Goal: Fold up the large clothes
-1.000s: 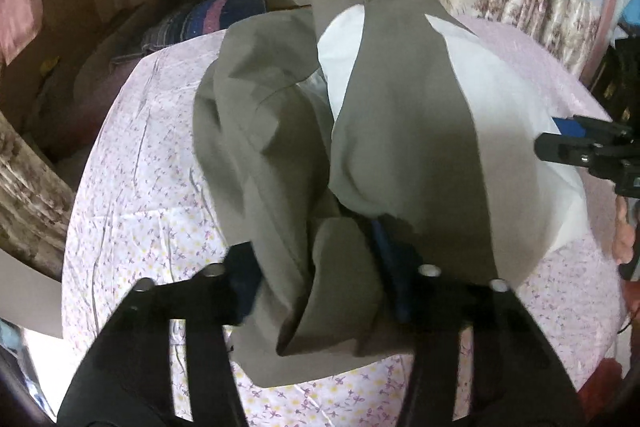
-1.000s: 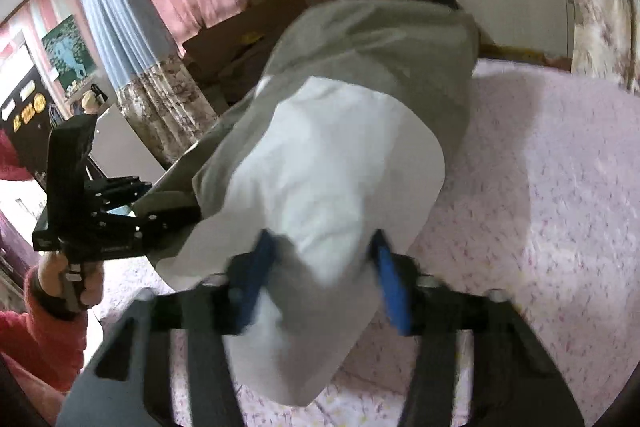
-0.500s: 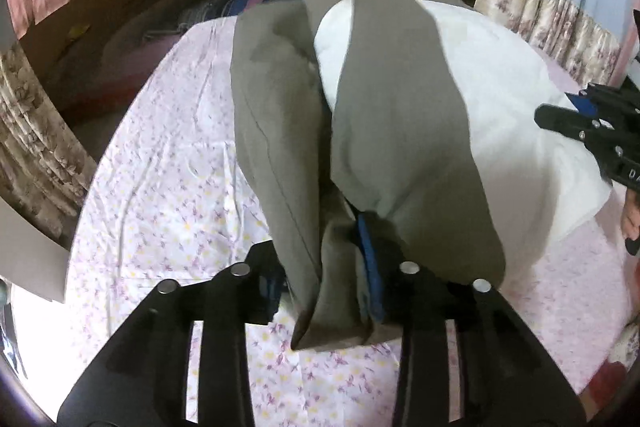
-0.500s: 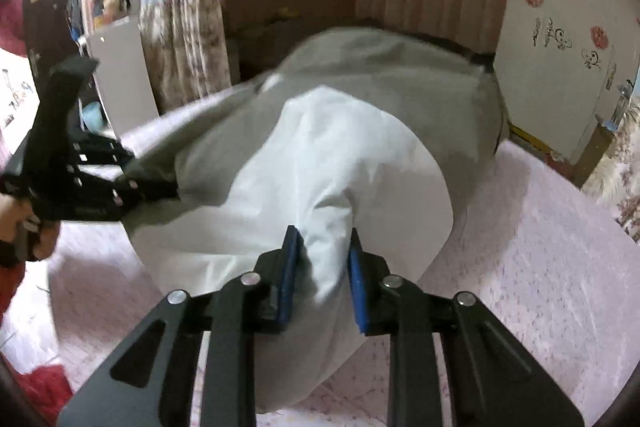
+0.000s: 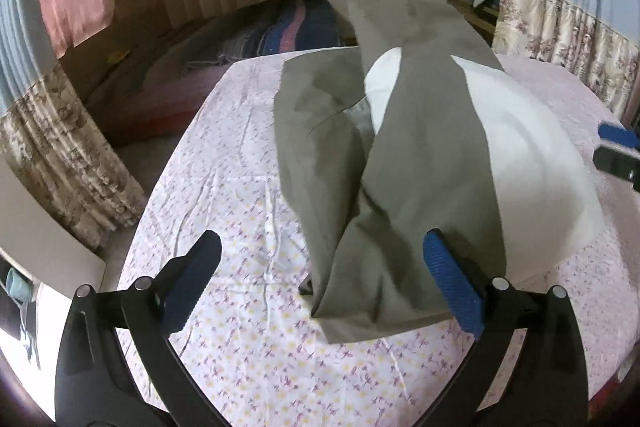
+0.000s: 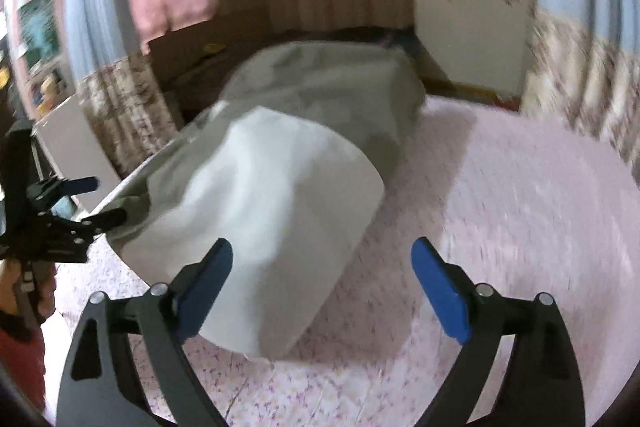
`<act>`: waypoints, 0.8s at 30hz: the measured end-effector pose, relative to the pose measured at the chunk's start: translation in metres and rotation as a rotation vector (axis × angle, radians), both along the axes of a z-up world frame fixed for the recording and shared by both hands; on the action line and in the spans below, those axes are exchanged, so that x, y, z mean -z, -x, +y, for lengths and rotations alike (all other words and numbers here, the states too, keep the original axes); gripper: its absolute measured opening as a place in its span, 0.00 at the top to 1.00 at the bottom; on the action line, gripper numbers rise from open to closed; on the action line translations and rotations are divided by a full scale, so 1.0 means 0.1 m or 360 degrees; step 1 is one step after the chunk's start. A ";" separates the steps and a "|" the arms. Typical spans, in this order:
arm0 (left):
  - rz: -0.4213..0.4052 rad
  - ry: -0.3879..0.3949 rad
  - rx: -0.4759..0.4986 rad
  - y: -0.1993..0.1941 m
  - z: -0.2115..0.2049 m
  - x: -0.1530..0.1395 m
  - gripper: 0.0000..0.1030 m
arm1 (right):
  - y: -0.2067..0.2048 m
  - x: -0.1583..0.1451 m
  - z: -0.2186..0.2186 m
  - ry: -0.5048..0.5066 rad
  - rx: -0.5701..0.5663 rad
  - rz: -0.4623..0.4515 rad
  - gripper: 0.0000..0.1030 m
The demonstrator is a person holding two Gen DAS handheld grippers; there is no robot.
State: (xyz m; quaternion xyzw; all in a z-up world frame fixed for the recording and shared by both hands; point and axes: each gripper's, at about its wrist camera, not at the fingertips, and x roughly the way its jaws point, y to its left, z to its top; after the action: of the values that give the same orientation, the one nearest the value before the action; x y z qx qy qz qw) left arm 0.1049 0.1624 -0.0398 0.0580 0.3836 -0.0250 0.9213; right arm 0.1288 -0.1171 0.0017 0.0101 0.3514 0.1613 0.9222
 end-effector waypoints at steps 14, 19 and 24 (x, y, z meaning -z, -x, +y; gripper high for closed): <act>-0.0013 0.0065 -0.0143 0.09 0.17 0.08 0.03 | 0.24 0.24 -0.20 -0.0241 0.0171 -0.0014 0.11; -0.0008 0.0043 -0.0137 0.07 0.11 0.09 0.03 | 0.29 0.25 -0.09 -0.0190 0.0147 -0.0042 0.11; 0.0006 0.0038 -0.0141 0.01 0.08 0.15 0.03 | 0.28 0.30 -0.04 -0.0181 0.0161 -0.0030 0.11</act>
State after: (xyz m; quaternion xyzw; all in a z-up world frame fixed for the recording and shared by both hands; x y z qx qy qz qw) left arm 0.1041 0.1705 -0.0552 0.0298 0.3873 0.0112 0.9214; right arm 0.1006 -0.1210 -0.0283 0.0788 0.3320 0.1342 0.9303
